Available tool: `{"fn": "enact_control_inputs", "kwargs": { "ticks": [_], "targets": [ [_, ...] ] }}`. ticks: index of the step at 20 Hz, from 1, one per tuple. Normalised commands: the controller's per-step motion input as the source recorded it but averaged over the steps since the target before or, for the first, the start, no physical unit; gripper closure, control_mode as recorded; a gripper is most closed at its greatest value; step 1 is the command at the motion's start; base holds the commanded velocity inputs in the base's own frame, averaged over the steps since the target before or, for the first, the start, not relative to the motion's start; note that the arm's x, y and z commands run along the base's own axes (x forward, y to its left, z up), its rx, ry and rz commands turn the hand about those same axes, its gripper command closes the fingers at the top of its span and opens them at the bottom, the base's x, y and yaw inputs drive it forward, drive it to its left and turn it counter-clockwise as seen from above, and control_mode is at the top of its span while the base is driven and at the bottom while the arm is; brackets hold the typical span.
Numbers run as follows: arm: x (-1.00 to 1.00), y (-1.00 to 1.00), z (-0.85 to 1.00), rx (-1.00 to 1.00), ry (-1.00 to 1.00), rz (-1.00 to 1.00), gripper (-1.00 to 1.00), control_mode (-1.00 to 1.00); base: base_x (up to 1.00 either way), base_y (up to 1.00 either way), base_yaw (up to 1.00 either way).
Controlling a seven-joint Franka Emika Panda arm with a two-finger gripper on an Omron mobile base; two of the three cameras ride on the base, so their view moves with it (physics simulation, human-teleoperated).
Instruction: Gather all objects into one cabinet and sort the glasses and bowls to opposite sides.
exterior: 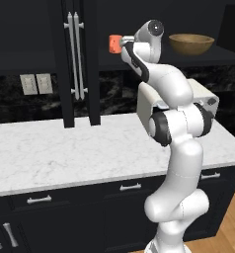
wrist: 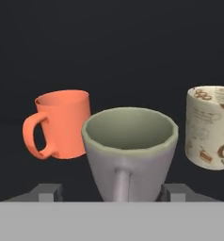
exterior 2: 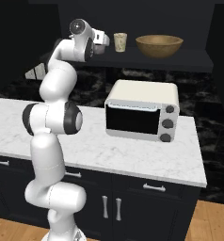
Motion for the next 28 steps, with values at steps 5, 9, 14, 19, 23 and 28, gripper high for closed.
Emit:
{"fn": "enact_control_inputs", "kwargs": {
  "ticks": [5,9,14,19,23,28],
  "targets": [
    [-0.08,0.0,0.01,0.01,0.0,0.0,-1.0,-1.0,0.0,0.0,0.0],
    [-0.08,-0.01,0.16,0.08,0.0,0.0,-1.0,-1.0,0.0,0.0,0.0],
    [-0.49,-0.07,0.18,0.03,-0.04,0.0,-1.0,-1.0,0.0,0.0,0.0],
    [-0.89,-0.02,0.01,0.0,-0.09,0.0,-1.0,-1.0,0.0,0.0,0.0],
    [-1.0,0.0,-0.03,0.0,-0.09,0.0,-1.0,-1.0,0.0,0.0,0.0],
    [-0.99,0.0,-0.07,0.0,-0.1,0.0,-1.0,-1.0,0.0,0.0,0.0]
  ]
}}
